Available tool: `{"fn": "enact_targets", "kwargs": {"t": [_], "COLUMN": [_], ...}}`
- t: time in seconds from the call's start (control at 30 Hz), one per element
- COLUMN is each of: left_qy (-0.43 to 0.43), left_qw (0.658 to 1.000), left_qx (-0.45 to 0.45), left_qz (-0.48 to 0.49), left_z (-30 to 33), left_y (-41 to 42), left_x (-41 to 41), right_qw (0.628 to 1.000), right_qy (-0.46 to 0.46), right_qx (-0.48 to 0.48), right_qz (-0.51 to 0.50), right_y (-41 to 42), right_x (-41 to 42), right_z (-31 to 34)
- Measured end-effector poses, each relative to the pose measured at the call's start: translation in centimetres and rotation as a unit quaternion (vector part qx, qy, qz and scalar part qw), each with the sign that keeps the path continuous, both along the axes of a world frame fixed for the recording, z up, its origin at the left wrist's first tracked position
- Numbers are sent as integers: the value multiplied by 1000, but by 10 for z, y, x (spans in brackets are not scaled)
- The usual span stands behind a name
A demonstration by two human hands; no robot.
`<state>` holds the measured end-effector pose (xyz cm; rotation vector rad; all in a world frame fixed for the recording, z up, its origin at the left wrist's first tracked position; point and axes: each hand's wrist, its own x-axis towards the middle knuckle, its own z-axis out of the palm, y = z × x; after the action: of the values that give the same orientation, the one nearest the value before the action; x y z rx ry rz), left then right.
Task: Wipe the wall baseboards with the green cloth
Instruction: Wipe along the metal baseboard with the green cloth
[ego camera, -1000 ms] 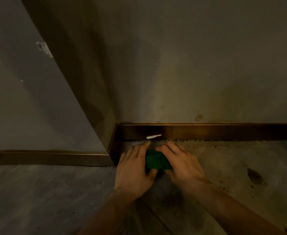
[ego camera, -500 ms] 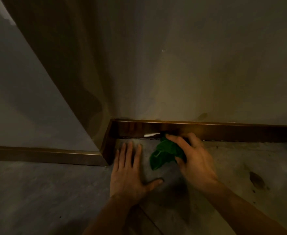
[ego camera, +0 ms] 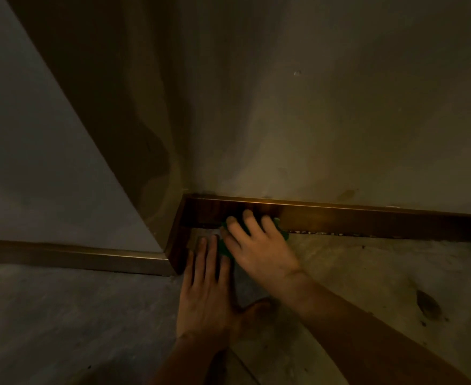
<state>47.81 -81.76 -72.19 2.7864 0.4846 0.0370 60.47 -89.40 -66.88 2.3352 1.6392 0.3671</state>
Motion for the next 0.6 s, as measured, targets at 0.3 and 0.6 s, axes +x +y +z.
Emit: {"fn": "enact_targets", "kwargs": {"t": [0.3, 0.6], "left_qy": [16, 11], "left_qw": [1000, 1000], "left_qx": [-10, -20], "left_qz": [3, 0], "left_z": [1, 3], "left_y": [1, 2], "left_x": [-1, -1], "right_qw": [996, 990], "right_qy": [19, -72], "right_qx": [-79, -113], "right_qz": [47, 30], "right_y": [-6, -7], "right_x": [12, 10], "right_z": [13, 5]}}
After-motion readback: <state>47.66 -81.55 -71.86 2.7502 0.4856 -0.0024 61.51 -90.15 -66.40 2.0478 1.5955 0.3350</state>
